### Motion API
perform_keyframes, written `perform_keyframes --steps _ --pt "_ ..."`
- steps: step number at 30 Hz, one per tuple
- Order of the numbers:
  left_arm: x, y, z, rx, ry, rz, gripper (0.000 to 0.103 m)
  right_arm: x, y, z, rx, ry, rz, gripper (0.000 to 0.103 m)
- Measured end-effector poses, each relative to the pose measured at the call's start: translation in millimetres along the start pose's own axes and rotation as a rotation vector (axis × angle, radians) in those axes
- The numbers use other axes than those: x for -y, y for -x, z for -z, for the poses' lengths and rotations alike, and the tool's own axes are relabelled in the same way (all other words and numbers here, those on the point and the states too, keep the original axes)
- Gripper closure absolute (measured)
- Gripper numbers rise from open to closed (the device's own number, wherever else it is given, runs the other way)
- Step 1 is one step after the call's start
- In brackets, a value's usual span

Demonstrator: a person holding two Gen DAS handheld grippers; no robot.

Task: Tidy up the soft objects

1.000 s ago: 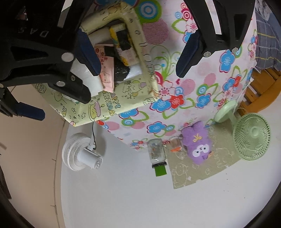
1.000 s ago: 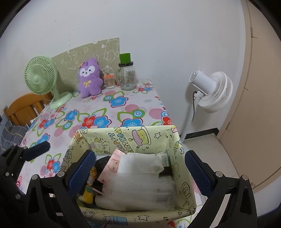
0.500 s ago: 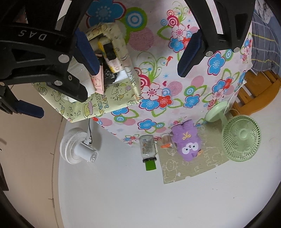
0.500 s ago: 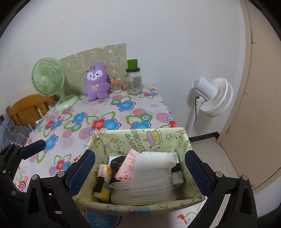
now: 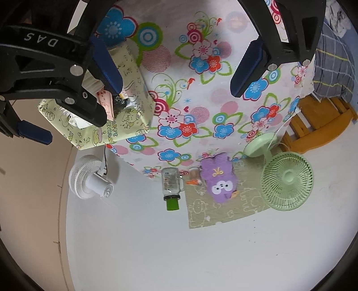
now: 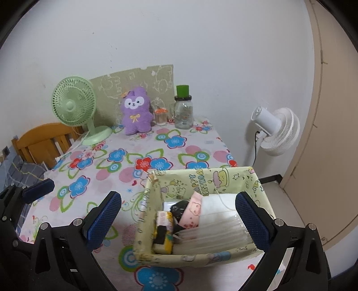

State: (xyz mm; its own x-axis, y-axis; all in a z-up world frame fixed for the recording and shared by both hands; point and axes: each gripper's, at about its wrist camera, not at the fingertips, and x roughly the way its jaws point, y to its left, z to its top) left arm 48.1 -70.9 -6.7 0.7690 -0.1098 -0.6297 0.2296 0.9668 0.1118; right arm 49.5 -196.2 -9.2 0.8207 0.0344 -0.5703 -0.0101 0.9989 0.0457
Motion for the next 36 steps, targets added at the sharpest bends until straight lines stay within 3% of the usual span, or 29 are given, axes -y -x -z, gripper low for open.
perform_keyframes --steps 20,36 --pt "-60 66 23 0.114 0.107 -0.099 0.000 -53 57 0 0.127 0.023 -0.014 0.000" --pt "-90 97 44 0.186 0.218 -0.155 0.000 -53 88 7 0.218 -0.003 -0.001 0.000"
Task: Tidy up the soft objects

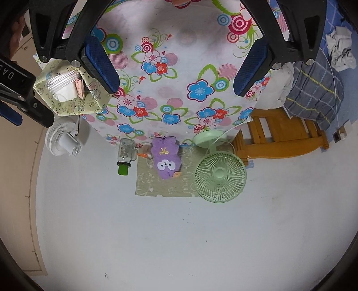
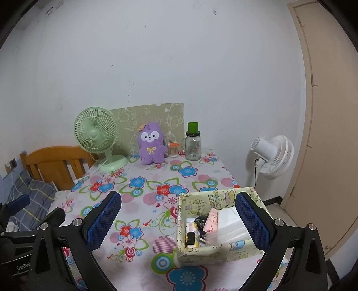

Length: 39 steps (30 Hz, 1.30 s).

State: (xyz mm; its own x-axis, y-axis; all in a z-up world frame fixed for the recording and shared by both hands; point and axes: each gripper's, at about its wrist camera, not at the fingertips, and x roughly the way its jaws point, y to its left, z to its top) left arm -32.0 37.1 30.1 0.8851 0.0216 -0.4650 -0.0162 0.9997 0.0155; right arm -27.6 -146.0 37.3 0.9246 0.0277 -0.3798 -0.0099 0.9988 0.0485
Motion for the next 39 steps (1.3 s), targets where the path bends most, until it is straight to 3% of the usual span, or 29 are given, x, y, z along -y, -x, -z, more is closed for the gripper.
perform_keyframes --steps 39 --pt "18 -23 9 -0.041 -0.029 0.015 0.000 13 -23 19 -0.035 -0.025 -0.027 0.000"
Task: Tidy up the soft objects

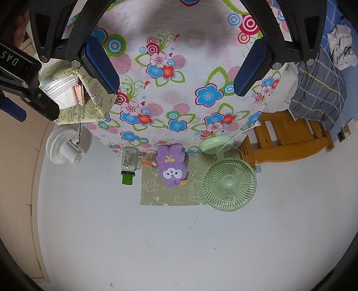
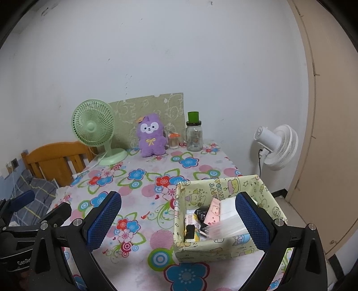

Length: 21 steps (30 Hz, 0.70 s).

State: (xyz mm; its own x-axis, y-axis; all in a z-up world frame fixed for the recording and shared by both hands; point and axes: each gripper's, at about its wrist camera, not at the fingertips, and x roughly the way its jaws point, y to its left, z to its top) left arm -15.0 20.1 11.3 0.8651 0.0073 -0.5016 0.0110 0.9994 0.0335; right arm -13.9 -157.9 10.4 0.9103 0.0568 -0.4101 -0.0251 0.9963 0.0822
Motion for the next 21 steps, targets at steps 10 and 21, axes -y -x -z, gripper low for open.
perform_keyframes --steps 10,21 --pt "0.3 -0.6 0.2 0.009 0.005 0.002 0.000 -1.5 -3.6 2.5 -0.009 -0.011 -0.011 0.000" --pt "-1.9 -0.7 -1.0 0.010 0.009 0.008 0.000 -3.8 -2.7 4.3 0.004 0.000 0.005 0.000"
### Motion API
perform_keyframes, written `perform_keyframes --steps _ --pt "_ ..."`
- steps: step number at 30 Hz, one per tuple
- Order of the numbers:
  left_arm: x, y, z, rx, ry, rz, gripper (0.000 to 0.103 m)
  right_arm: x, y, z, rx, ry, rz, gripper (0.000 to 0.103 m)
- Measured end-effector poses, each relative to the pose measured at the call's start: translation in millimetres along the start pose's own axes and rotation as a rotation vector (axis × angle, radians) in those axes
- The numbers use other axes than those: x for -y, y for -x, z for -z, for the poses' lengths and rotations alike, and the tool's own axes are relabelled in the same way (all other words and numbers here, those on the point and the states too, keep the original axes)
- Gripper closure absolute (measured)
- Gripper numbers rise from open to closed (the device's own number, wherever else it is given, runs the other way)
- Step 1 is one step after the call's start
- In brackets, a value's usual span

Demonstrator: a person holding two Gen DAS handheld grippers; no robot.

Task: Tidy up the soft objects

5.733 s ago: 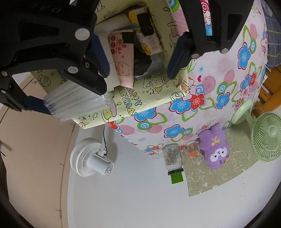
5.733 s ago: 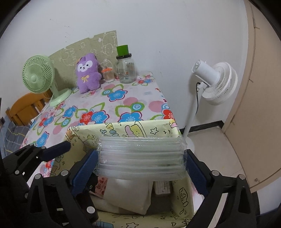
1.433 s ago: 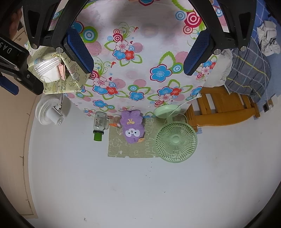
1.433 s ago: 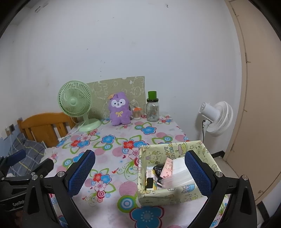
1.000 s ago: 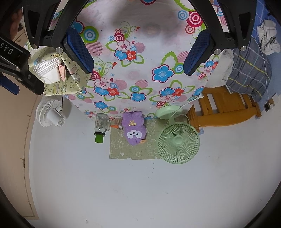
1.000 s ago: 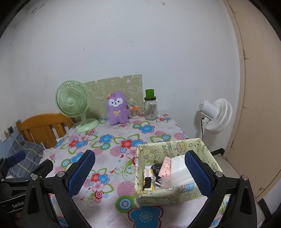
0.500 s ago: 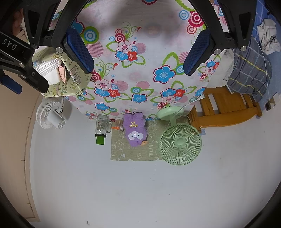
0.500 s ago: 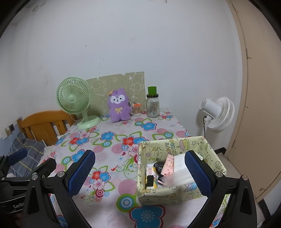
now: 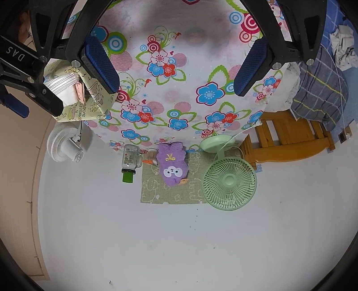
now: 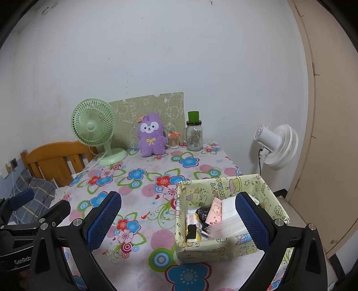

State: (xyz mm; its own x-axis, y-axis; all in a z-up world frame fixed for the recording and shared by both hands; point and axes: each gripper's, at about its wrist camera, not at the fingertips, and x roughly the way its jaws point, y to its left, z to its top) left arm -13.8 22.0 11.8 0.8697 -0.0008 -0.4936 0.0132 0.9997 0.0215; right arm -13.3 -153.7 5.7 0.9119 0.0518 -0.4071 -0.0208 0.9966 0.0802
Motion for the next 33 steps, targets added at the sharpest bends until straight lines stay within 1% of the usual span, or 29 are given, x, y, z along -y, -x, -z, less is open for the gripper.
perform_keyframes --steps 33 --pt "2.5 1.1 -0.2 0.009 0.008 0.000 0.000 -0.6 4.7 -0.9 0.015 0.000 0.006 0.000"
